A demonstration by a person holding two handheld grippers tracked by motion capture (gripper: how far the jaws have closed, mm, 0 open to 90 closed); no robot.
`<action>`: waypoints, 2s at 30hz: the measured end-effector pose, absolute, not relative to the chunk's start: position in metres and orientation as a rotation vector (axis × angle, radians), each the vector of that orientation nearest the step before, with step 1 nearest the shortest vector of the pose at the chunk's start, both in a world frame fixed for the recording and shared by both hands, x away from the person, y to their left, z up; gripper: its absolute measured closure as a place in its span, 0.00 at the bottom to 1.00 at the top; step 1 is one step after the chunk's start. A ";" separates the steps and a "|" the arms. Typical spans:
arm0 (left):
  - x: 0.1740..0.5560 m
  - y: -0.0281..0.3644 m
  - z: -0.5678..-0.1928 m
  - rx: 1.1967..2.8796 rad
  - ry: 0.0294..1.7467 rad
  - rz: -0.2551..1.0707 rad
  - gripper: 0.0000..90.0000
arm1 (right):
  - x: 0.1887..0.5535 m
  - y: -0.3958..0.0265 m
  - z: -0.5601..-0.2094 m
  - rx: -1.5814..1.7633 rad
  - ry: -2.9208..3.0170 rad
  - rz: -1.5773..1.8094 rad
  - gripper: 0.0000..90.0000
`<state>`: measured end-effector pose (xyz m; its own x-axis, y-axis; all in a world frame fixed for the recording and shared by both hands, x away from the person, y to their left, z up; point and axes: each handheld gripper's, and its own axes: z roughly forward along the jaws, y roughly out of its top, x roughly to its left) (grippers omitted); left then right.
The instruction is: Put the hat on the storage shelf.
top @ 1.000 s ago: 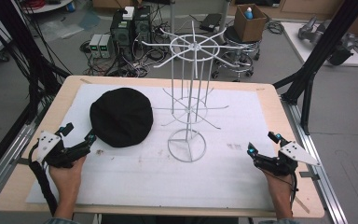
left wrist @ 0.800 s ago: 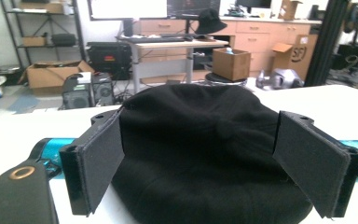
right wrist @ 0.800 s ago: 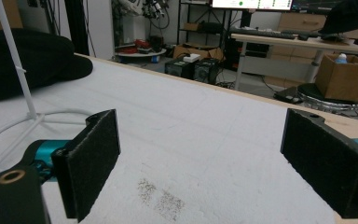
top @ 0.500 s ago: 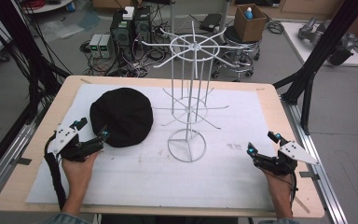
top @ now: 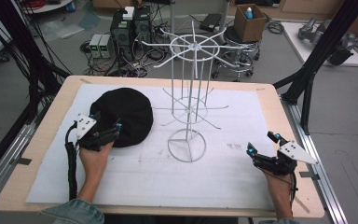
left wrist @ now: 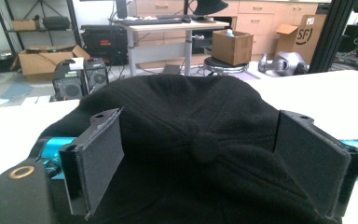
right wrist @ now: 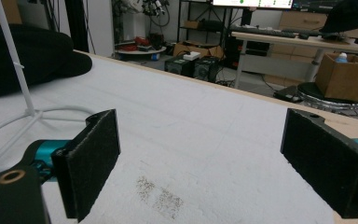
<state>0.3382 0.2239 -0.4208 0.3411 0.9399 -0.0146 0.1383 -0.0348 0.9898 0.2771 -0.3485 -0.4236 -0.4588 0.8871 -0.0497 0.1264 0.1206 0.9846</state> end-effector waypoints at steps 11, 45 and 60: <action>0.355 0.207 -0.436 1.477 1.126 0.857 0.18 | 0.278 -0.348 -0.424 0.996 1.717 1.398 0.12; 0.367 0.201 -0.427 1.517 1.259 0.761 0.77 | 0.279 -0.350 -0.424 1.002 1.718 1.400 0.12; 0.356 0.228 -0.376 1.429 1.085 0.692 0.78 | 0.278 -0.350 -0.424 1.003 1.713 1.401 0.12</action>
<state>0.3563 0.2278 -0.3763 0.3973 0.9018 -0.1699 0.2258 0.0834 0.9706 0.2785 -0.3497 -0.4243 -0.4576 0.8881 -0.0426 0.1350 0.1167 0.9840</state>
